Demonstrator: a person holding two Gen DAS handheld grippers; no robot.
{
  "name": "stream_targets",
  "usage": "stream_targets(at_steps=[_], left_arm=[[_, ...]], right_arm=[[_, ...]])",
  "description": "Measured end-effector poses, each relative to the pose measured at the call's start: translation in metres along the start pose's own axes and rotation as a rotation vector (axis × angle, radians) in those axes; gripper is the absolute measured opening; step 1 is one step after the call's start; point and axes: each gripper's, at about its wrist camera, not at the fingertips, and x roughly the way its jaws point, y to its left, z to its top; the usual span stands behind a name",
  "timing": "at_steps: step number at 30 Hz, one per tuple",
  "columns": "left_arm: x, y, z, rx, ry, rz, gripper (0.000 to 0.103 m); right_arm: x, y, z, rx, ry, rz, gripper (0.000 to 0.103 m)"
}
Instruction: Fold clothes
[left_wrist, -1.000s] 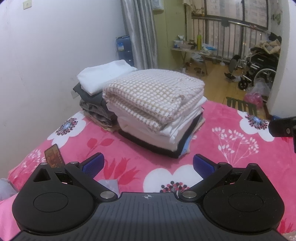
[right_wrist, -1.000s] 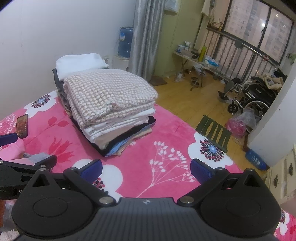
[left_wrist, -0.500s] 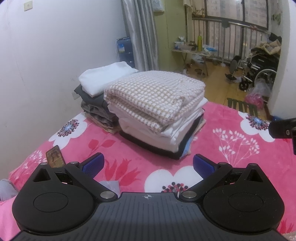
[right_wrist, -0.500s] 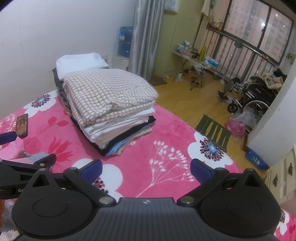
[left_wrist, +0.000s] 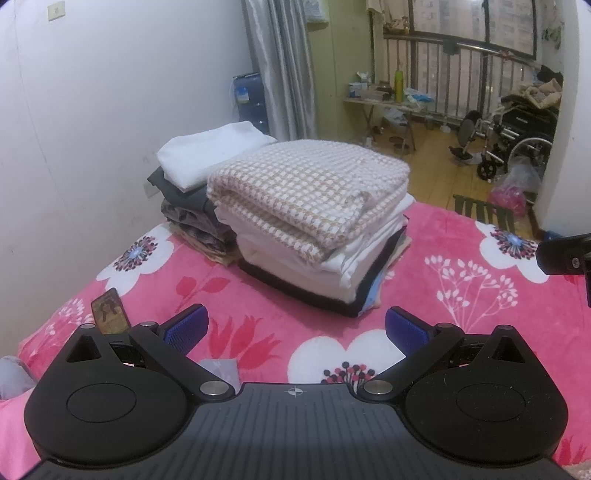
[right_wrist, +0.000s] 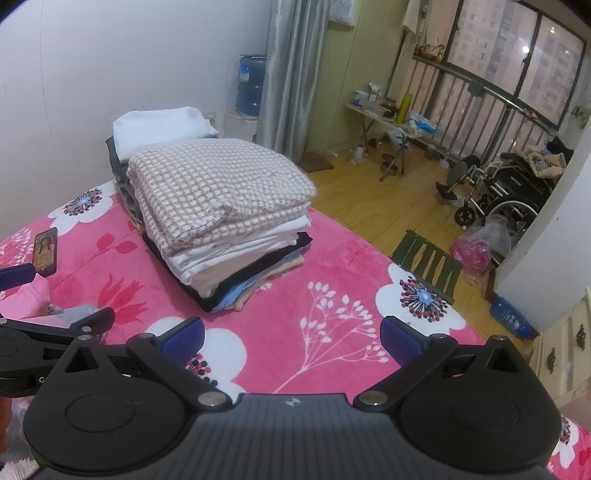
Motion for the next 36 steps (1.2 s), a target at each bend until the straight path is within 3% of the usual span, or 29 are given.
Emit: stream_targets(at_steps=[36], left_arm=[[-0.0048, -0.0039, 0.0028, 0.018, -0.019, 0.033, 0.103]], right_arm=[[-0.0081, 0.0033, 0.0016, -0.015, -0.032, -0.006, 0.103]])
